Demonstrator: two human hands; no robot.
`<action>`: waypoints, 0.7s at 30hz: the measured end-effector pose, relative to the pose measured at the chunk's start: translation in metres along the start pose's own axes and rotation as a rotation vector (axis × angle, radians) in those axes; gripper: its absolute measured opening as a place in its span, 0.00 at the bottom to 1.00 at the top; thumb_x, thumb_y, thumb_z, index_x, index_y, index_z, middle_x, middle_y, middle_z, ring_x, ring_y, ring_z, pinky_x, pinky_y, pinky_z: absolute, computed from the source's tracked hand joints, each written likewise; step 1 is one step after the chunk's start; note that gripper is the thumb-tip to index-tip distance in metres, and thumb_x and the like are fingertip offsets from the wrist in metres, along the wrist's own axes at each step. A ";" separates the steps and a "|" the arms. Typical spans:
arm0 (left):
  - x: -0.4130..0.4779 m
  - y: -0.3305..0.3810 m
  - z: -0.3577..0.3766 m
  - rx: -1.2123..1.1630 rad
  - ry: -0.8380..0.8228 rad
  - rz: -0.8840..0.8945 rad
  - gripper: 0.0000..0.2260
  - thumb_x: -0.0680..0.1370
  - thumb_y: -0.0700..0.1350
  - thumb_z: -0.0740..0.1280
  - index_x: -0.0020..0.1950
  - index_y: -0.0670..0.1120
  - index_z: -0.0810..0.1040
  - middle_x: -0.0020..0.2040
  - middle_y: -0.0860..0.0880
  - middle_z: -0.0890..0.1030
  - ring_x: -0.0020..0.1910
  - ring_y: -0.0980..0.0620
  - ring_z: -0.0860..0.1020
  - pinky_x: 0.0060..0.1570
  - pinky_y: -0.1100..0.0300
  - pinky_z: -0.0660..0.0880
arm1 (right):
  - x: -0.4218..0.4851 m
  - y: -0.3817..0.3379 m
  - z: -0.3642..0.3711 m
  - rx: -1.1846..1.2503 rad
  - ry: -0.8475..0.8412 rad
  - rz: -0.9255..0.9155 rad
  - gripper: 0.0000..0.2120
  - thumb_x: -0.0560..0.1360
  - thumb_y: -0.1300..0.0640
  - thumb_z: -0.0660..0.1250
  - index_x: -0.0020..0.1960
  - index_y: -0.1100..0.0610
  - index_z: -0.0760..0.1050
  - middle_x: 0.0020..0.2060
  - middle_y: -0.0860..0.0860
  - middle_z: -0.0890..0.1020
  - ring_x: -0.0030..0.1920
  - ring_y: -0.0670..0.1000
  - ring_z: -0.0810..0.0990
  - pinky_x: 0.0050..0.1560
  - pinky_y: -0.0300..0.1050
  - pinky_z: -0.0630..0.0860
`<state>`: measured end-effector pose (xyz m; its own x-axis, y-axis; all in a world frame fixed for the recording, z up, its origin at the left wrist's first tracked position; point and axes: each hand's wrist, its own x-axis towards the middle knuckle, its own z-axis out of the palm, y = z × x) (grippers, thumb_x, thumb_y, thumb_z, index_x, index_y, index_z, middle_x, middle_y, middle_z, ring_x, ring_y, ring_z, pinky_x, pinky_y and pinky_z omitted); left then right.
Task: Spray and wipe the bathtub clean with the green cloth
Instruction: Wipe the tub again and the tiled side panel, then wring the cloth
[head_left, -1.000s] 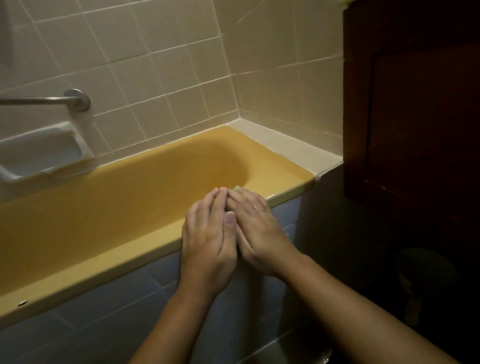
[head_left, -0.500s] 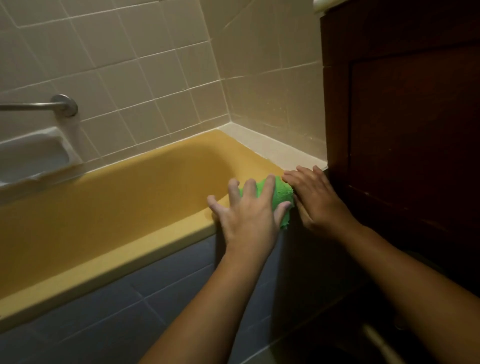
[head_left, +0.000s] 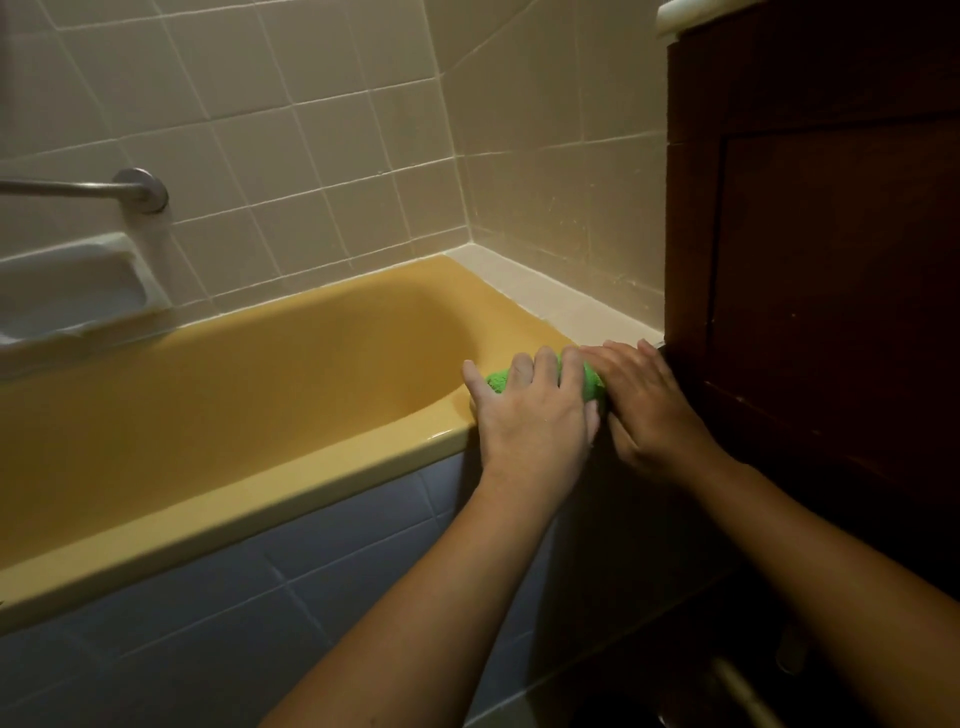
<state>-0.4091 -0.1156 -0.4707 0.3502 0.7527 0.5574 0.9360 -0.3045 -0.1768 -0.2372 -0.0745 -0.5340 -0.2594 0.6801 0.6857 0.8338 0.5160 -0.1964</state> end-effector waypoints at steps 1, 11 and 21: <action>-0.003 -0.004 -0.001 -0.005 0.017 -0.008 0.24 0.83 0.59 0.59 0.76 0.50 0.67 0.64 0.49 0.76 0.63 0.46 0.74 0.68 0.26 0.59 | 0.000 -0.001 0.001 -0.034 0.006 -0.011 0.29 0.79 0.56 0.55 0.79 0.58 0.65 0.76 0.55 0.70 0.80 0.55 0.62 0.83 0.58 0.48; -0.042 -0.059 -0.011 0.006 0.080 -0.087 0.24 0.78 0.62 0.59 0.71 0.52 0.72 0.63 0.52 0.78 0.60 0.48 0.75 0.62 0.35 0.65 | 0.011 -0.030 0.006 -0.242 0.038 -0.091 0.27 0.83 0.46 0.54 0.75 0.59 0.71 0.72 0.57 0.76 0.75 0.60 0.70 0.80 0.62 0.55; -0.096 -0.135 -0.028 0.047 0.108 -0.146 0.25 0.77 0.63 0.61 0.71 0.54 0.75 0.64 0.55 0.79 0.61 0.49 0.77 0.62 0.38 0.64 | 0.046 -0.110 0.025 -0.250 -0.011 -0.389 0.25 0.85 0.46 0.54 0.72 0.61 0.75 0.69 0.57 0.79 0.69 0.60 0.77 0.71 0.58 0.69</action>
<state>-0.5705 -0.1629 -0.4777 0.2067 0.7193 0.6632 0.9782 -0.1673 -0.1235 -0.3532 -0.0873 -0.4986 -0.5800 0.4671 0.6674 0.7654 0.5930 0.2501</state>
